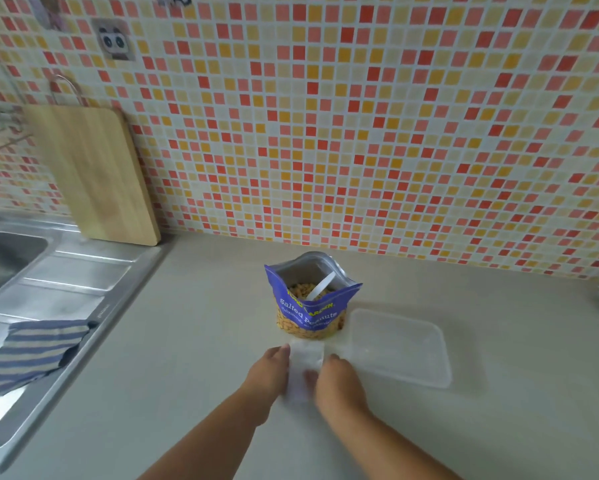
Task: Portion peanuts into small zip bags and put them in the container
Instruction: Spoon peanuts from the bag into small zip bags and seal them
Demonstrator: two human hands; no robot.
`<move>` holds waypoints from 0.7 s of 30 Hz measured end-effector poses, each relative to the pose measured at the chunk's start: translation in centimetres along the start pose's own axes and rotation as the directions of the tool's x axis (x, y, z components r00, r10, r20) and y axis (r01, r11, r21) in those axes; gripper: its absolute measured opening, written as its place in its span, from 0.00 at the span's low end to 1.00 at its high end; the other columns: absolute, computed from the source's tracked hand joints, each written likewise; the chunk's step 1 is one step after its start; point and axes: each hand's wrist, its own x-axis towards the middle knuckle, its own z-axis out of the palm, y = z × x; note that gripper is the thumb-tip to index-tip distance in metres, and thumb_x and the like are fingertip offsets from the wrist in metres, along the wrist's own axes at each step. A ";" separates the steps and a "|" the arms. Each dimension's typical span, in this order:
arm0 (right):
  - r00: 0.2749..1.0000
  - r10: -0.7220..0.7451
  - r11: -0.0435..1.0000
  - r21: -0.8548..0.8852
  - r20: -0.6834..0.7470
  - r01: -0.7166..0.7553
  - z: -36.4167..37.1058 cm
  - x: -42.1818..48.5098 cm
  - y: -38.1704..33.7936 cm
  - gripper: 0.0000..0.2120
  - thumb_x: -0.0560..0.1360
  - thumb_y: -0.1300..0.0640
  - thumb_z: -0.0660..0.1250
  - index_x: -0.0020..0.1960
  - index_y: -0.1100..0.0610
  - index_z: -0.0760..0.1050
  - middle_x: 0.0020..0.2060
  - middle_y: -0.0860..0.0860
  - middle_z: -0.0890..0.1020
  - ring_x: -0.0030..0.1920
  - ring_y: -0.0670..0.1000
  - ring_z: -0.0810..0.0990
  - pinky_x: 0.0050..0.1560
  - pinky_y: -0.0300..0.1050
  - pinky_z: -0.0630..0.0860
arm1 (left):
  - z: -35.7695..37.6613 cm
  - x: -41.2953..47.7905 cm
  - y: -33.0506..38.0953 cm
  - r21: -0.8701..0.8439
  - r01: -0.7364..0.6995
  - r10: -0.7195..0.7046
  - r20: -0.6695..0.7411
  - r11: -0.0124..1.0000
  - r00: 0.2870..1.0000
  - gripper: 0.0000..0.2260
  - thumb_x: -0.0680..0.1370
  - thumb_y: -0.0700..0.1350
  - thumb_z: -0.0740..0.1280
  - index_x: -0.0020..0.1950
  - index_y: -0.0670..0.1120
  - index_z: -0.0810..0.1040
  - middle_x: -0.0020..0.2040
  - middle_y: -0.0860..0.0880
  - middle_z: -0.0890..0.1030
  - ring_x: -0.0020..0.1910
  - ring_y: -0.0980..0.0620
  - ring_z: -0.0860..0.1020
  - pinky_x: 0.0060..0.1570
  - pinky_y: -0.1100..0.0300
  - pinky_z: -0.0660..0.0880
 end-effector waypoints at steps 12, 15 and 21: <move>0.990 -0.011 0.997 0.074 -0.140 0.022 0.6 -0.1 0.1 0.11 0.77 0.52 0.59 0.52 0.54 0.78 0.53 0.52 0.82 0.55 0.56 0.79 0.50 0.43 0.74 | -2.3 -0.9 0.1 -0.031 -0.032 0.031 -0.010 0.999 0.999 0.17 0.76 0.54 0.63 0.61 0.47 0.75 0.54 0.45 0.78 0.48 0.46 0.77 0.61 0.49 0.75; 0.975 -0.012 0.994 0.107 -0.221 0.036 -0.1 -1.0 -0.1 0.10 0.77 0.51 0.60 0.52 0.54 0.77 0.50 0.53 0.82 0.54 0.56 0.79 0.46 0.44 0.72 | -3.1 -1.4 0.5 0.017 -0.012 0.011 0.060 1.000 0.998 0.27 0.64 0.57 0.67 0.61 0.50 0.72 0.57 0.46 0.77 0.54 0.47 0.77 0.62 0.50 0.74; 0.972 -0.108 0.800 0.562 -0.210 0.211 -1.6 -3.0 -0.9 0.12 0.74 0.58 0.68 0.33 0.49 0.74 0.27 0.45 0.76 0.30 0.40 0.72 0.35 0.35 0.69 | -6.4 -3.5 3.2 -0.057 -0.077 0.093 0.360 0.995 0.928 0.29 0.61 0.55 0.73 0.61 0.50 0.76 0.57 0.48 0.78 0.54 0.51 0.74 0.59 0.56 0.71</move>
